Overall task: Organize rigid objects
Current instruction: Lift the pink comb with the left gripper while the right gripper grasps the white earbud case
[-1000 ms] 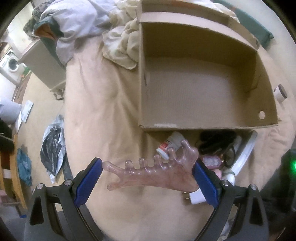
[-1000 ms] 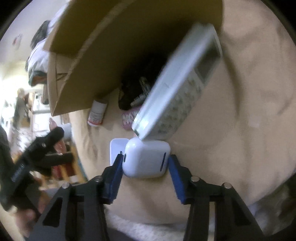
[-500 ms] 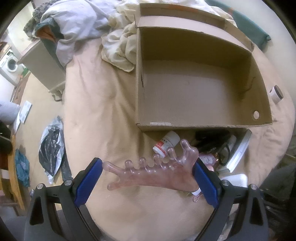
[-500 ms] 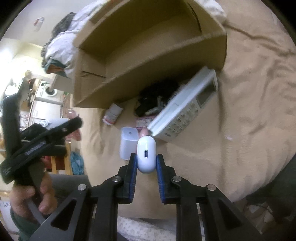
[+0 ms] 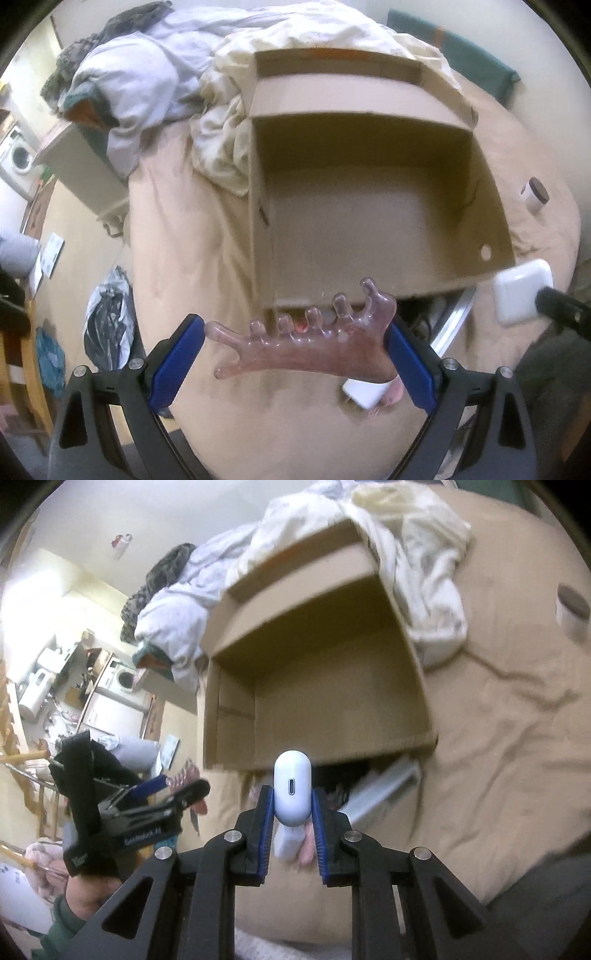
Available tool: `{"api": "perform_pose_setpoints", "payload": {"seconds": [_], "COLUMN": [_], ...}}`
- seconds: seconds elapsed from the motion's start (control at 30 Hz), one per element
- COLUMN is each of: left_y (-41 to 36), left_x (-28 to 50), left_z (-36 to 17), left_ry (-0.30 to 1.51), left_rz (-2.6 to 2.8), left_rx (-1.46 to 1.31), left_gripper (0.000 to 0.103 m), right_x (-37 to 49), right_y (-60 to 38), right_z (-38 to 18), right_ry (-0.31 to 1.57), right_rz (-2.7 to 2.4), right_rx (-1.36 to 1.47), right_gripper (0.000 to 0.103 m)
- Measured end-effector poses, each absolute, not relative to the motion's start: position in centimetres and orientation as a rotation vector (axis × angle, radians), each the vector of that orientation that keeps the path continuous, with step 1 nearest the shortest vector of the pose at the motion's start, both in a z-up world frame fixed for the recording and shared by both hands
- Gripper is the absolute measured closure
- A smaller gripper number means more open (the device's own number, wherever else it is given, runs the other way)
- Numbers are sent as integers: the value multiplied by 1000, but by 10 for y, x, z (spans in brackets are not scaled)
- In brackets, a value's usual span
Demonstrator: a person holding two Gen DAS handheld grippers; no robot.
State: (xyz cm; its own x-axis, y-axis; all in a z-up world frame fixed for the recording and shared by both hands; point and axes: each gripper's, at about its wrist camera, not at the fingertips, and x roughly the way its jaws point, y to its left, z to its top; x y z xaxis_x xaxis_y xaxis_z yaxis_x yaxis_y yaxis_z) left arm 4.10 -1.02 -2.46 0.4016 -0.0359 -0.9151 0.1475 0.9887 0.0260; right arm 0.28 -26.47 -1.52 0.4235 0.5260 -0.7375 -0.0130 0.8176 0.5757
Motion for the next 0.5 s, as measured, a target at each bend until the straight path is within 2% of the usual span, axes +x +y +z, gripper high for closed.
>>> {"api": "perform_pose_setpoints", "payload": {"seconds": [0.23, 0.5], "left_y": [-38, -56], "left_x": [80, 113], "left_z": [-14, -60], "left_ry": [1110, 1136], "left_rz": [-122, -182], "left_rx": [179, 142], "left_gripper": [8, 8], "right_x": [49, 96], "right_y": [-277, -265], "right_z": [-14, -45], "right_ry": [1072, 1065], "right_rz": [357, 338], "right_rx": [509, 481], "right_gripper": [82, 82]}}
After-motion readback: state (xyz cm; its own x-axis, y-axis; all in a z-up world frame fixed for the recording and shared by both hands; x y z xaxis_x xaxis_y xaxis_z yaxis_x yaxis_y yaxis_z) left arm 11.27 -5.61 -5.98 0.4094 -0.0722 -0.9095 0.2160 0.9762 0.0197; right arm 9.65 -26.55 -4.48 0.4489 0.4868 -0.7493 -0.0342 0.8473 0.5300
